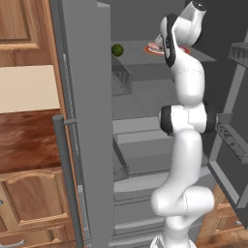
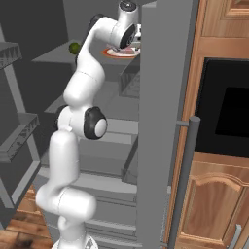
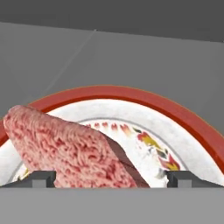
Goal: Retrieve the steak from the fridge and place it on the cutting board.
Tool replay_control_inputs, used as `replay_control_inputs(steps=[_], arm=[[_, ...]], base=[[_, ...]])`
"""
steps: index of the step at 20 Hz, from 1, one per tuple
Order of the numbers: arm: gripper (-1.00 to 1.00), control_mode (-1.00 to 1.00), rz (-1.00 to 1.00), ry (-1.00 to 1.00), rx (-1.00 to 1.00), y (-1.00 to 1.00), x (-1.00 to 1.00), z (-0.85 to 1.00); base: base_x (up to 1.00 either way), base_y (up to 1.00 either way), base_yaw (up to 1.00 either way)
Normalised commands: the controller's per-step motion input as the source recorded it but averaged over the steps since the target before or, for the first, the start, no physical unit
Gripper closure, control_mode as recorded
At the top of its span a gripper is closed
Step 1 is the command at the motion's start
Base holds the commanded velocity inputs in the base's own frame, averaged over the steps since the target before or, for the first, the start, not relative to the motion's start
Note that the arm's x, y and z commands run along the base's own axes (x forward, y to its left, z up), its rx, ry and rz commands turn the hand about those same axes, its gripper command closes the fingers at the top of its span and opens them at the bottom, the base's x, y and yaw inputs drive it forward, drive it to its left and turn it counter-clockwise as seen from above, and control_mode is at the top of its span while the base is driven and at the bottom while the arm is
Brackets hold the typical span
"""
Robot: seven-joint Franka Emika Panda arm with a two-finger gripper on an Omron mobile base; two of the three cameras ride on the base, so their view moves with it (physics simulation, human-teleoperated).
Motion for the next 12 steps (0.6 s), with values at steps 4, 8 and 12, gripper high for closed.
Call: replay_control_inputs(steps=[4, 8, 12], arm=[[-1.00, -1.00, 0.07, 0.14, 0.00, 0.00, 0.08, -0.16], [-1.00, -1.00, 0.08, 0.08, 0.00, 0.00, 0.03, -0.14], [-1.00, -1.00, 0.09, 0.06, 0.00, 0.00, 0.00, -0.20]], base=[[0.00, 0.00, 0.00], [0.00, 0.00, 0.00], [0.00, 0.00, 0.00]])
